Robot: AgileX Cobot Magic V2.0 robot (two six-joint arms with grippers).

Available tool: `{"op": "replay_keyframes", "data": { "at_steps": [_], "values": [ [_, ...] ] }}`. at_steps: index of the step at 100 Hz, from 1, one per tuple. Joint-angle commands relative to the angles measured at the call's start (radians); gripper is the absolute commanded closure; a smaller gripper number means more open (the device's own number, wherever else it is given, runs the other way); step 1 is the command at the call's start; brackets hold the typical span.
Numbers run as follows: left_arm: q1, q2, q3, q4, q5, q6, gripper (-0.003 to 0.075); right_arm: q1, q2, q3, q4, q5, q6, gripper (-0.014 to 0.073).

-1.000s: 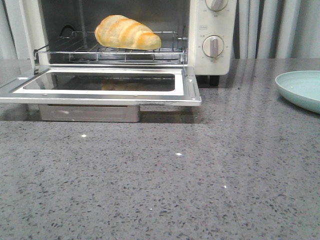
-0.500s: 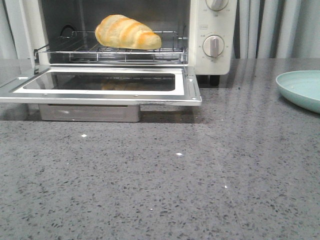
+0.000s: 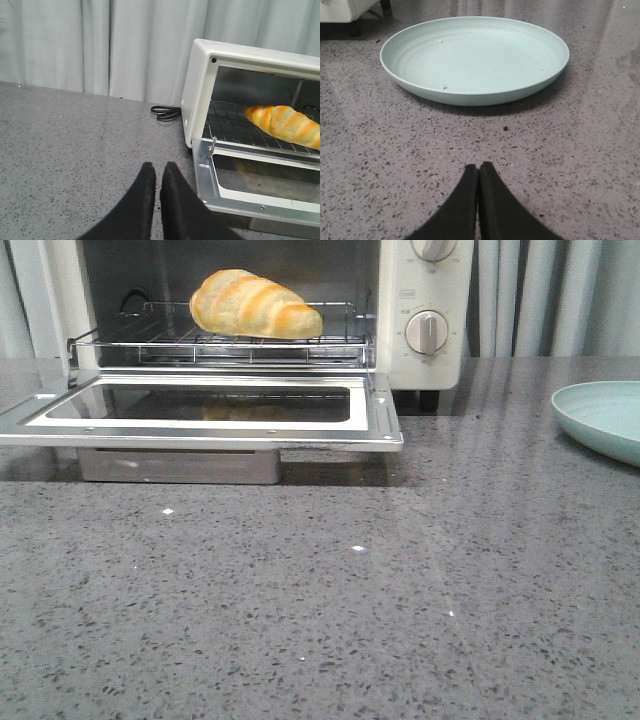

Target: Put bread in oven

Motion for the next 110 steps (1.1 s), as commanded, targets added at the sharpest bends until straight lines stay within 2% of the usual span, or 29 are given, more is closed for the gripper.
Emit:
{"op": "replay_keyframes", "data": {
  "at_steps": [1, 33, 77, 110],
  "values": [
    [0.004, -0.023, -0.026, -0.005, -0.075, -0.001, 0.0741, -0.007, -0.02, 0.026, -0.004, -0.022, 0.0, 0.0633],
    [0.004, -0.023, -0.009, 0.038, -0.078, 0.004, 0.0741, -0.007, -0.02, 0.026, -0.004, -0.022, 0.0, 0.0633],
    [0.004, -0.025, 0.33, 0.023, -0.203, 0.006, 0.0741, -0.007, -0.02, 0.026, -0.004, -0.022, 0.0, 0.0633],
    [0.004, -0.025, 0.374, 0.03, -0.203, 0.058, 0.0741, -0.007, -0.02, 0.026, -0.004, -0.022, 0.0, 0.0633]
  ]
}}
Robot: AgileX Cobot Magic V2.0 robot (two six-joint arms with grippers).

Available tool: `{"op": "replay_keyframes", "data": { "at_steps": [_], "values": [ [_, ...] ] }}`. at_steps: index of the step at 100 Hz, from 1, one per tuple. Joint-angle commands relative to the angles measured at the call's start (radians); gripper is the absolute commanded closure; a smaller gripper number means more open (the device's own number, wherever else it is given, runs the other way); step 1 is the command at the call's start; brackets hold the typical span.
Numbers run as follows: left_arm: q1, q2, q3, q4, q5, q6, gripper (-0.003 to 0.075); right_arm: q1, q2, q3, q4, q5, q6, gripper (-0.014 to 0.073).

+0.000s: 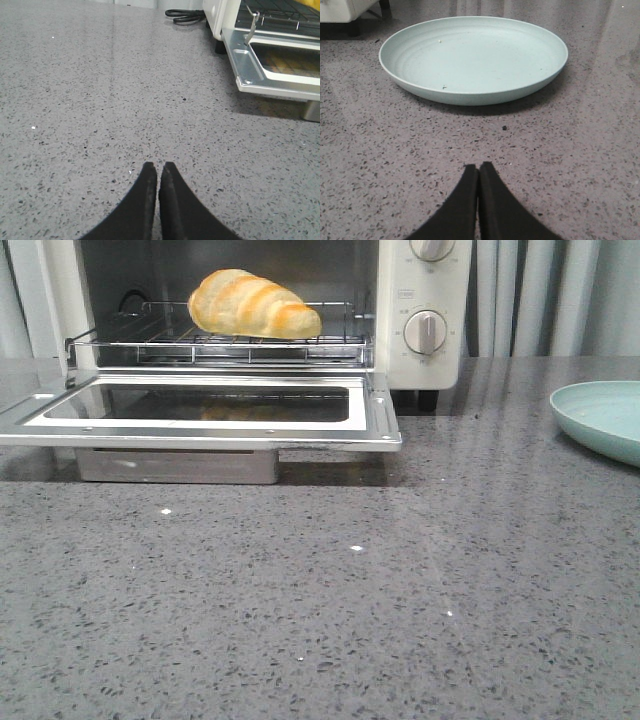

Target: Put bread in oven

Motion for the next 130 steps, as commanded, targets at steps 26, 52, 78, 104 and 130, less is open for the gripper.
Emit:
{"op": "replay_keyframes", "data": {
  "at_steps": [26, 52, 78, 104, 130],
  "values": [
    [0.004, -0.025, 0.023, 0.004, -0.063, 0.052, 0.0741, -0.007, -0.02, 0.026, -0.004, -0.023, -0.001, 0.0633],
    [0.004, -0.025, 0.023, -0.003, -0.063, 0.084, 0.0741, -0.007, -0.02, 0.026, -0.004, -0.023, -0.001, 0.0633],
    [0.004, -0.025, 0.023, -0.001, -0.063, 0.091, 0.0741, -0.007, -0.02, 0.026, -0.004, -0.023, -0.001, 0.0633],
    [0.004, -0.025, 0.023, -0.003, -0.066, 0.091, 0.0741, -0.007, -0.02, 0.026, -0.004, -0.023, -0.001, 0.0633],
    [0.004, -0.025, 0.023, -0.003, -0.066, 0.091, 0.0741, -0.007, -0.02, 0.026, -0.004, -0.023, -0.001, 0.0632]
  ]
}}
